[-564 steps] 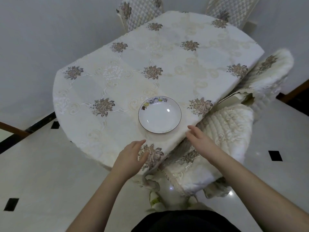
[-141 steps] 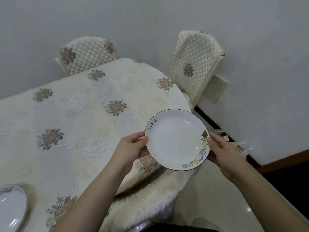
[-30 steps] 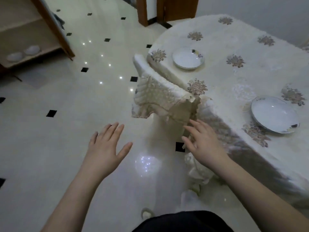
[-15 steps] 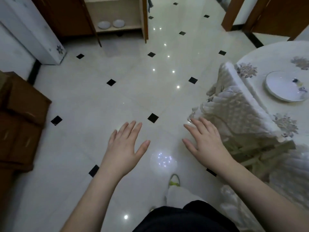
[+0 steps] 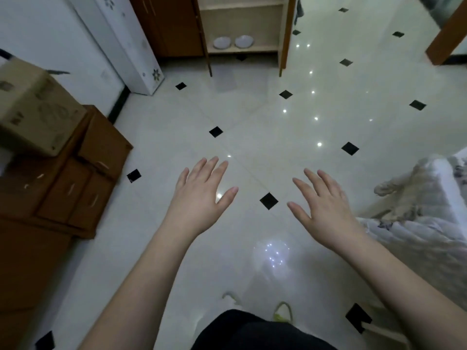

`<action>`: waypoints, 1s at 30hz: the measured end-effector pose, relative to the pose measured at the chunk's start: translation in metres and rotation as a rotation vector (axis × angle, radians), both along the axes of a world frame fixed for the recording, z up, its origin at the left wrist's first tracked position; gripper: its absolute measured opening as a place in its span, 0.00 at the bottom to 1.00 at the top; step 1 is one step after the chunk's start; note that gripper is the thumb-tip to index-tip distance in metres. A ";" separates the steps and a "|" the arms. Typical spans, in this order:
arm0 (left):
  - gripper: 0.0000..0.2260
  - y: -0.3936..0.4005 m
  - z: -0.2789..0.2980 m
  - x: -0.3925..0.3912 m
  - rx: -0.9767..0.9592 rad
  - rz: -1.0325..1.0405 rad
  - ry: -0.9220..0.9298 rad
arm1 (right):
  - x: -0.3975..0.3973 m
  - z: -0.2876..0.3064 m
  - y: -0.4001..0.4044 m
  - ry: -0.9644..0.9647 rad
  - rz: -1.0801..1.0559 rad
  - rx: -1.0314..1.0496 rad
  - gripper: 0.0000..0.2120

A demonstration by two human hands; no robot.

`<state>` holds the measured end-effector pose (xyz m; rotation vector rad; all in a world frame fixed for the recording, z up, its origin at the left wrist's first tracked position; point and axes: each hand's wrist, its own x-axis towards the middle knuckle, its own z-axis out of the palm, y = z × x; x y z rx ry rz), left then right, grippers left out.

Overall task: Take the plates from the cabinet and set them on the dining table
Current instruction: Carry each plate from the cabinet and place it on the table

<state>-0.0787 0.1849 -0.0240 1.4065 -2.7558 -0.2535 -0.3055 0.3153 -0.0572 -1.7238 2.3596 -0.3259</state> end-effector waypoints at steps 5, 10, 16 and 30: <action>0.37 -0.070 -0.002 0.017 -0.012 0.115 0.024 | 0.013 0.004 -0.087 0.004 0.069 0.003 0.40; 0.37 -0.148 -0.002 0.043 -0.021 0.121 0.022 | 0.026 0.003 -0.173 0.101 0.081 0.000 0.37; 0.37 -0.249 0.010 0.063 -0.048 0.090 0.026 | 0.061 0.013 -0.276 0.140 0.074 0.016 0.33; 0.37 -0.433 -0.024 -0.055 -0.011 -0.056 -0.003 | -0.035 -0.002 -0.438 0.132 -0.001 0.030 0.34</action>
